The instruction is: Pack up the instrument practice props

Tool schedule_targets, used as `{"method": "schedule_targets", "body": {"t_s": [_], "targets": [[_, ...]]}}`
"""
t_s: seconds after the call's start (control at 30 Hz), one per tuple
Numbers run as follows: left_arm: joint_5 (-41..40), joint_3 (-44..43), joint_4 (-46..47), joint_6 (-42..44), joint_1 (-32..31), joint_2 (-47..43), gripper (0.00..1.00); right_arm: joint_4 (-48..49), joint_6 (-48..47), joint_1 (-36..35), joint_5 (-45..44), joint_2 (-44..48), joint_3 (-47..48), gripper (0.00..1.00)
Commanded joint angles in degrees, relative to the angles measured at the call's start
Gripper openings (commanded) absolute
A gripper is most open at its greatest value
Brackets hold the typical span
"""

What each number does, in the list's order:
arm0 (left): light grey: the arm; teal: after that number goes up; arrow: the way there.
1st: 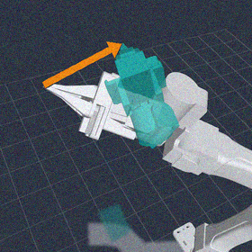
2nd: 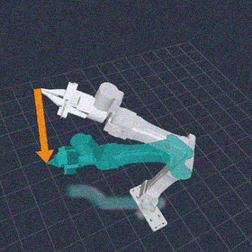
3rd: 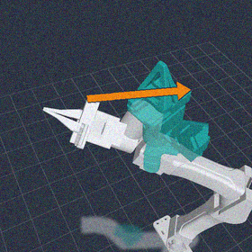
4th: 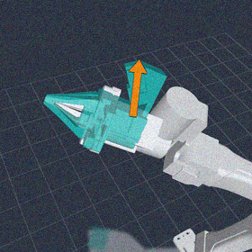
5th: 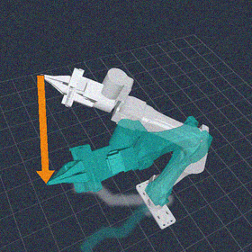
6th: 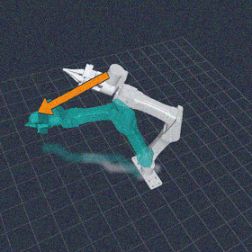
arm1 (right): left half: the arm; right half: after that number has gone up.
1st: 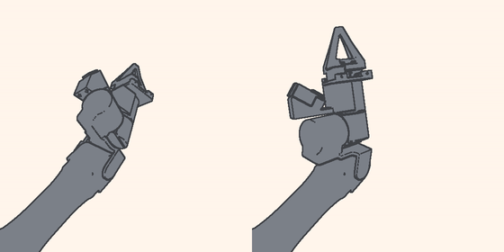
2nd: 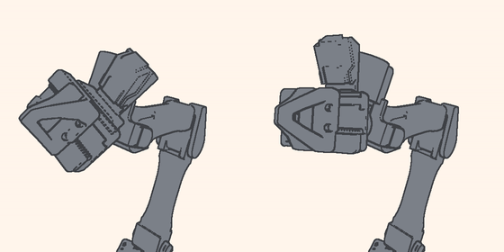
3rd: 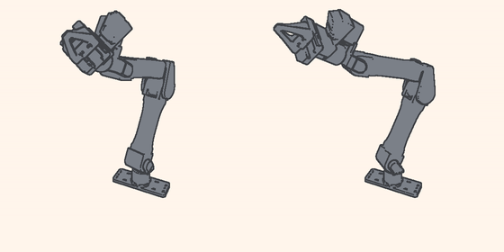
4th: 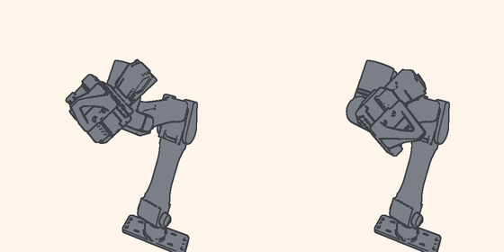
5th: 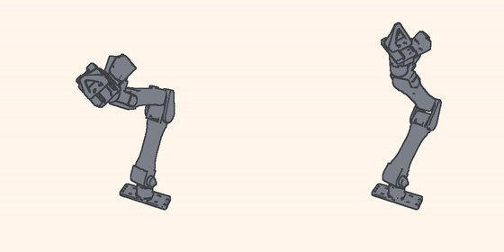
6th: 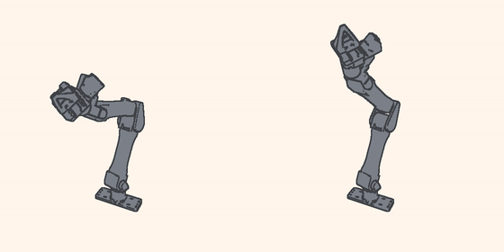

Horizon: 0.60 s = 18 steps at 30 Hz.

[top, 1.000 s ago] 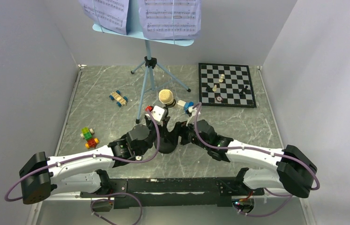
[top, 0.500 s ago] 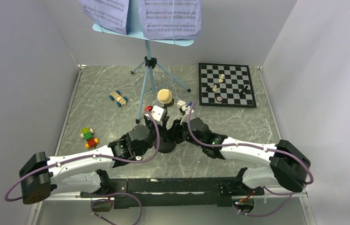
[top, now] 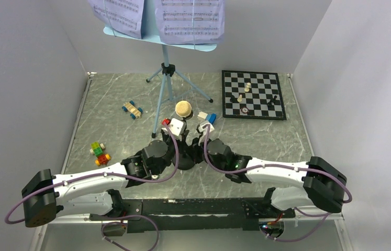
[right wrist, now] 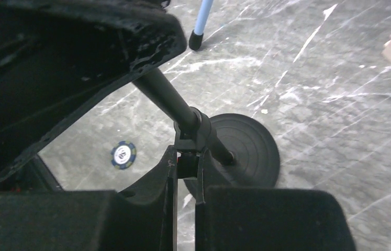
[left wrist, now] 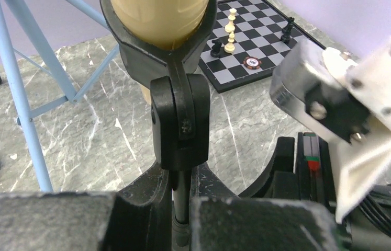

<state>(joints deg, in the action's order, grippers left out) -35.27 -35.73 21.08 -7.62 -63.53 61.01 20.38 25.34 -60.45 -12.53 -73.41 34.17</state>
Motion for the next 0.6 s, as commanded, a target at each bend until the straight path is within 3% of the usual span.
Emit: {"method": "schedule_targets", "body": {"t_s": [0.0, 0.3, 0.57], "targets": [[-0.97, -0.45, -2.37, -0.29, 0.07, 0.25, 0.00, 1.05, -15.55, -2.63, -14.60, 1.71, -4.02, 0.00], [0.60, 1.27, 0.16, 0.80, 0.07, 0.25, 0.00, 6.10, -33.07, -11.79, -31.42, -0.08, -5.74, 0.00], [3.71, 2.94, 1.78, 2.24, 0.07, -0.01, 0.00, 16.48, -48.91, -19.51, -42.66, -6.31, -8.68, 0.00]]}}
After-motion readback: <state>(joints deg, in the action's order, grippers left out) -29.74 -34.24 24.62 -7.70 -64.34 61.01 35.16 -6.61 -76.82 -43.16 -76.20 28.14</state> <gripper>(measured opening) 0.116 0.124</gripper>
